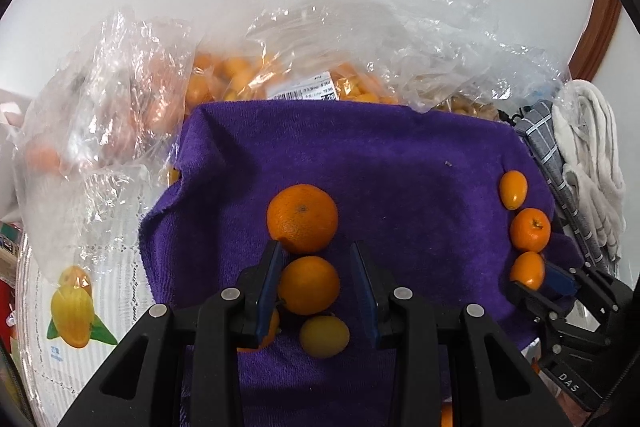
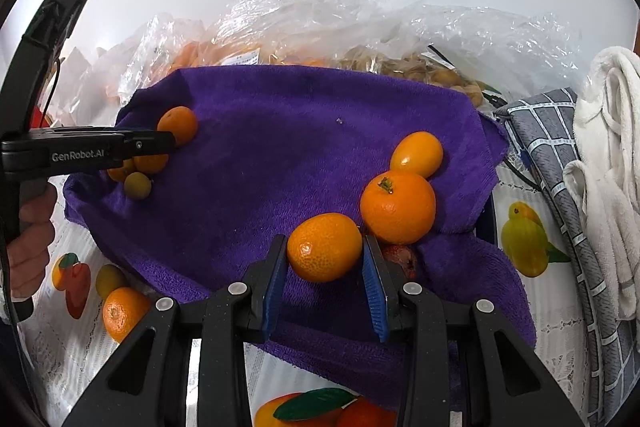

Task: Organize fruits
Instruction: 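Open the right gripper to release its orange while the left gripper releases its orange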

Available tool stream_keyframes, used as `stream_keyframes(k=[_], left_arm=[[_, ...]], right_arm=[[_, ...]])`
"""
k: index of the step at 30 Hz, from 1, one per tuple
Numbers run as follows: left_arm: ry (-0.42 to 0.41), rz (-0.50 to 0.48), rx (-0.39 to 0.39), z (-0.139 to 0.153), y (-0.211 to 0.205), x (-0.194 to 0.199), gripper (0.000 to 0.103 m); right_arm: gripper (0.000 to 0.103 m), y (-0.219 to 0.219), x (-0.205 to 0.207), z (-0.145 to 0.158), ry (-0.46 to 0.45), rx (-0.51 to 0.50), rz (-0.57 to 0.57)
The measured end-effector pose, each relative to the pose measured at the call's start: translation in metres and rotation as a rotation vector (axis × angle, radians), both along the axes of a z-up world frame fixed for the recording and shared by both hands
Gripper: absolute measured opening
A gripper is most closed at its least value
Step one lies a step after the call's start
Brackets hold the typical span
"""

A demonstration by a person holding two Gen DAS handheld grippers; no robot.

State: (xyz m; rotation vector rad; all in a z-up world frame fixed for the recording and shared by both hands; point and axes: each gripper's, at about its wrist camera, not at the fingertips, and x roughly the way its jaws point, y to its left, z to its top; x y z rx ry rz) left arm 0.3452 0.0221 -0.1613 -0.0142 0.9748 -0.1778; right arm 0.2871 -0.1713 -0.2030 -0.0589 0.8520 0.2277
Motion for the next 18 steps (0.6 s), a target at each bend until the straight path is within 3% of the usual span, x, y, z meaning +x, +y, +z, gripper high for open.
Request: stream_keyframes(k=[4, 10, 12, 18], left_arm=[[-0.035, 0.002, -0.013, 0.017, 0.003, -0.008, 0.049], [-0.091, 0.018, -0.077, 0.051, 0.014, -0.029, 0.053], [-0.107, 0.029, -0.093, 0.057, 0.018, -0.039, 0.056], [-0.154, 0.072, -0.032, 0.063, 0.041, -0.084, 0.056]], right_arm=[[0.049, 0.000, -0.001, 0.003, 0.036, 0.014, 0.008], [0.067, -0.007, -0.027, 0.035, -0.022, 0.026, -0.035], [0.068, -0.008, -0.037, 0.046, -0.042, 0.029, -0.048], [0.068, 0.000, -0.065, 0.060, -0.071, 0.019, -0.087]])
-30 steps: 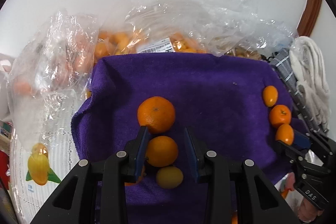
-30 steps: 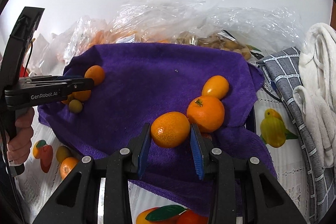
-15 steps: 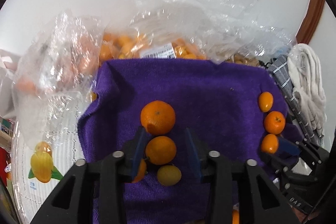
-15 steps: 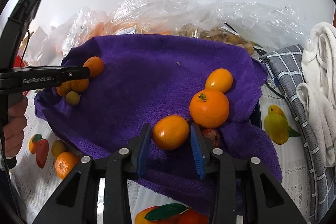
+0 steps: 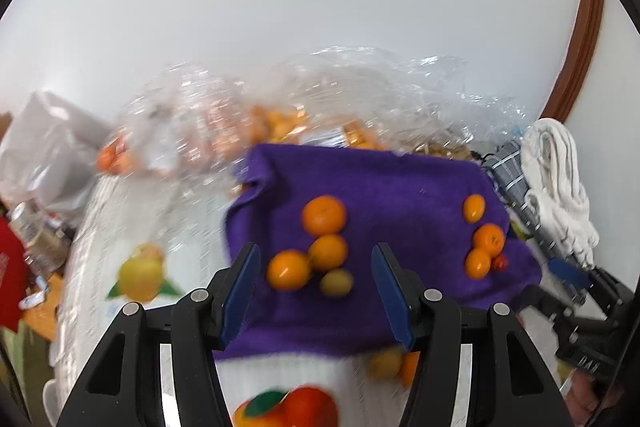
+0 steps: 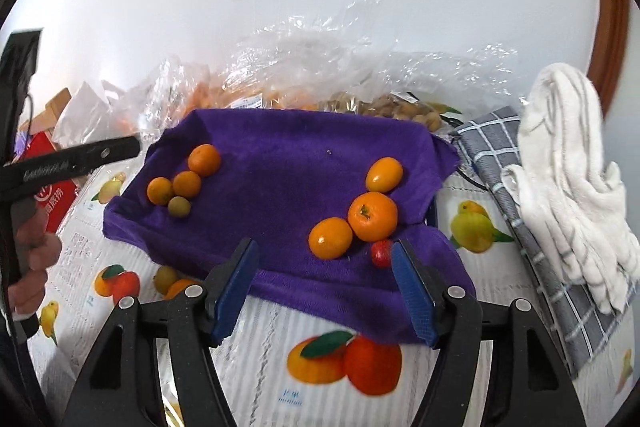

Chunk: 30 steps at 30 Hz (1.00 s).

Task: Organize fruits
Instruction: 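Open the right gripper to release its orange while the left gripper releases its orange, then move both grippers back to the loose fruit beside the towel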

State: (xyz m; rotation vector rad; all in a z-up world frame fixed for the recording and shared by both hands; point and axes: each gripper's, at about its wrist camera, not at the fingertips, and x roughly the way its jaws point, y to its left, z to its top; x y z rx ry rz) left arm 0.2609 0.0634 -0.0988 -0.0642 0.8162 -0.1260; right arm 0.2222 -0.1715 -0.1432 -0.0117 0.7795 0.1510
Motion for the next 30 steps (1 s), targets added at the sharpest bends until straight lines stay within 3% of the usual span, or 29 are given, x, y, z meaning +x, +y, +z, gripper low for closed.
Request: stream_keyframes(k=[6, 17, 30], left_arm=[[0.041, 0.056, -0.016, -0.021, 0.037, -0.038, 0.056], [0.145, 0.138, 0.000, -0.080, 0.089, -0.091, 0.056], [0.098, 0.132, -0.005, -0.089, 0.096, -0.107, 0.060]], right_arm=[[0.068, 0.014, -0.019, -0.007, 0.022, 0.005, -0.011], [0.064, 0.070, -0.030, -0.032, 0.036, 0.021, 0.109], [0.061, 0.103, -0.009, -0.074, 0.108, -0.032, 0.168]])
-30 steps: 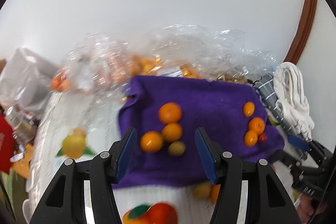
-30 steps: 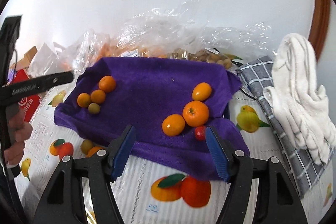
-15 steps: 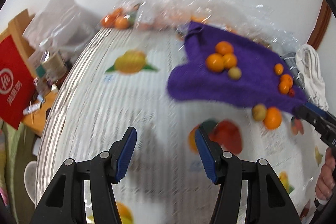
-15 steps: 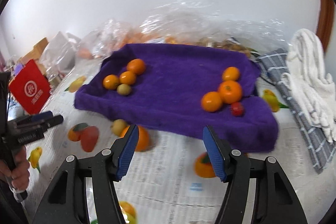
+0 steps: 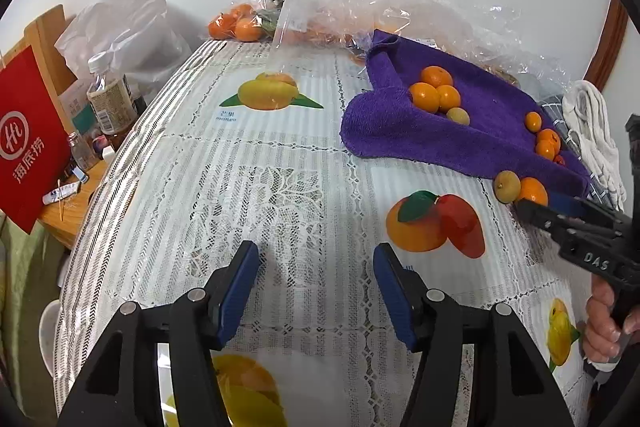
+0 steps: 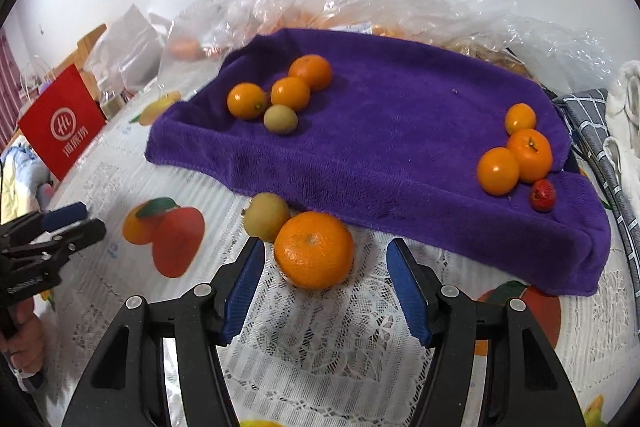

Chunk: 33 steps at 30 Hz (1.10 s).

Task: Organize fruits
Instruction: 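Move both grippers back to the loose fruit beside the towel, then grasp a large orange with the right gripper while the left gripper approaches a yellow fruit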

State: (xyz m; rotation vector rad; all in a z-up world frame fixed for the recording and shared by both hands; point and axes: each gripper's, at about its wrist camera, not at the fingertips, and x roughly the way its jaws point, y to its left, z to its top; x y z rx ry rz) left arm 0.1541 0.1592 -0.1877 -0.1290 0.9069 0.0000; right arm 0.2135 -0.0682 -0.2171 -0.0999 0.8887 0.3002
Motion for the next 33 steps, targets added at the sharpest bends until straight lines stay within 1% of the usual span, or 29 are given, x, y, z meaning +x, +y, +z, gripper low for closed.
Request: stream_keyframes(k=[1, 2, 4, 5, 8, 11, 13, 17, 19, 22, 28, 33], left_arm=[[0.000, -0.007, -0.003, 0.000, 0.000, 0.000, 0.062], [-0.001, -0.016, -0.003, 0.000, -0.001, -0.001, 0.065], [-0.004, -0.022, 0.007, -0.001, -0.003, -0.001, 0.066], [-0.005, -0.022, 0.017, -0.001, -0.004, -0.001, 0.066], [-0.005, -0.019, 0.036, -0.002, -0.007, -0.002, 0.066], [0.003, -0.011, 0.042, -0.001, -0.008, -0.002, 0.066], [0.013, -0.004, 0.033, 0.001, -0.008, -0.002, 0.066], [0.030, -0.014, -0.008, 0.004, -0.011, 0.001, 0.066], [0.038, -0.021, -0.014, 0.005, -0.017, 0.003, 0.066], [0.028, -0.040, -0.013, 0.009, -0.028, 0.006, 0.066], [0.019, -0.089, 0.010, 0.017, -0.060, 0.020, 0.066], [0.017, -0.114, 0.016, 0.020, -0.081, 0.034, 0.066]], right_arm=[[0.056, 0.001, 0.000, -0.002, 0.004, 0.001, 0.008], [0.054, 0.002, -0.001, -0.003, -0.005, -0.010, 0.013], [0.044, 0.004, -0.002, -0.003, -0.022, -0.016, 0.024], [0.041, 0.003, -0.003, -0.002, -0.018, -0.007, 0.029], [0.040, 0.000, -0.004, 0.001, -0.011, -0.005, 0.024], [0.040, -0.008, -0.014, 0.010, -0.034, -0.002, 0.020], [0.040, -0.015, -0.021, 0.016, -0.050, -0.005, 0.011], [0.040, -0.035, -0.034, 0.027, -0.078, -0.013, -0.013], [0.040, -0.047, -0.040, 0.029, -0.095, -0.020, -0.034], [0.040, -0.066, -0.047, 0.031, -0.117, -0.025, -0.063], [0.040, -0.103, -0.046, 0.027, -0.109, -0.008, -0.140], [0.040, -0.122, -0.038, 0.024, -0.112, 0.017, -0.182]])
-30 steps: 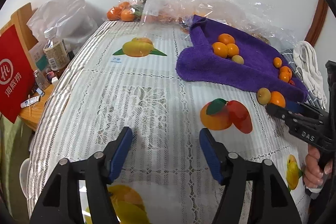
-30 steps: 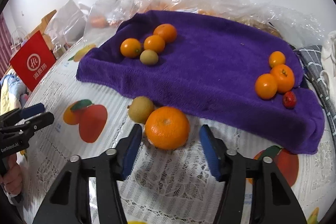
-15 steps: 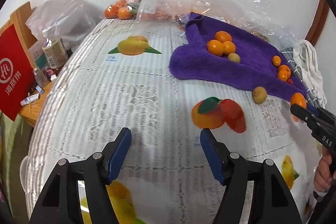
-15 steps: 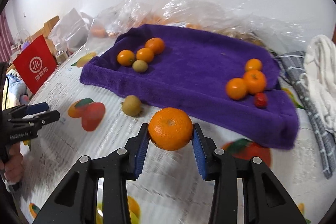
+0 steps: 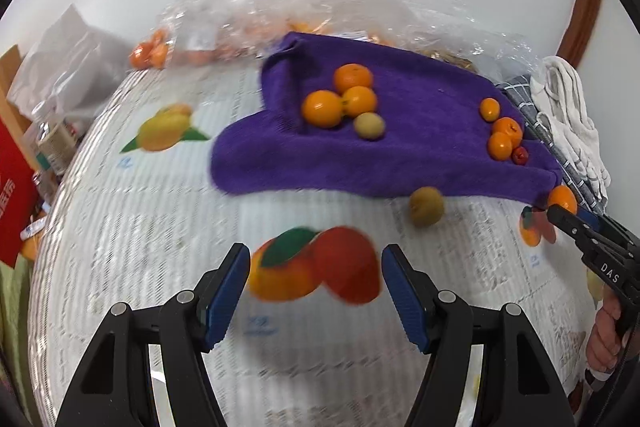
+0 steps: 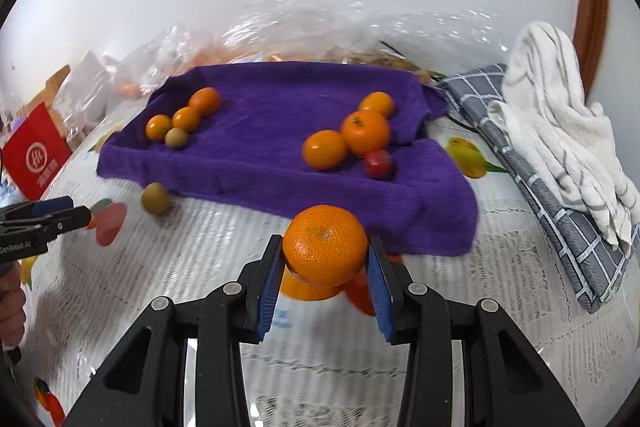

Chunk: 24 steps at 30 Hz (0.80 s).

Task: Organize fruits
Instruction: 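Grasp a large orange with the right gripper while the left gripper approaches a yellow fruit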

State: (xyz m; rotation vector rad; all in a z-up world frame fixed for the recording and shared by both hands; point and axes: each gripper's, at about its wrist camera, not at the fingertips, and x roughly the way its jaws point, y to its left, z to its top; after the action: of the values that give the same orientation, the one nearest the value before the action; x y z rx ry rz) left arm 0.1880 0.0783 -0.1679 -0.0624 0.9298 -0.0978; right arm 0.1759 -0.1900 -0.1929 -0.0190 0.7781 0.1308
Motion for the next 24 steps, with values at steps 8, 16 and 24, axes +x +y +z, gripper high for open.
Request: stream_keyframes(k=[8, 16, 24], left_arm=[[-0.017, -0.042, -0.056, 0.004, -0.025, 0.021, 0.066], [0.015, -0.071, -0.075, -0.011, -0.040, 0.026, 0.066], [-0.008, -0.063, -0.066, -0.021, -0.061, 0.035, 0.062]], right_arm=[[0.040, -0.015, 0.006, -0.005, -0.001, 0.038, -0.025], [0.040, -0.016, 0.007, -0.010, 0.008, 0.057, -0.015], [0.040, -0.016, 0.007, -0.012, 0.019, 0.054, -0.021]])
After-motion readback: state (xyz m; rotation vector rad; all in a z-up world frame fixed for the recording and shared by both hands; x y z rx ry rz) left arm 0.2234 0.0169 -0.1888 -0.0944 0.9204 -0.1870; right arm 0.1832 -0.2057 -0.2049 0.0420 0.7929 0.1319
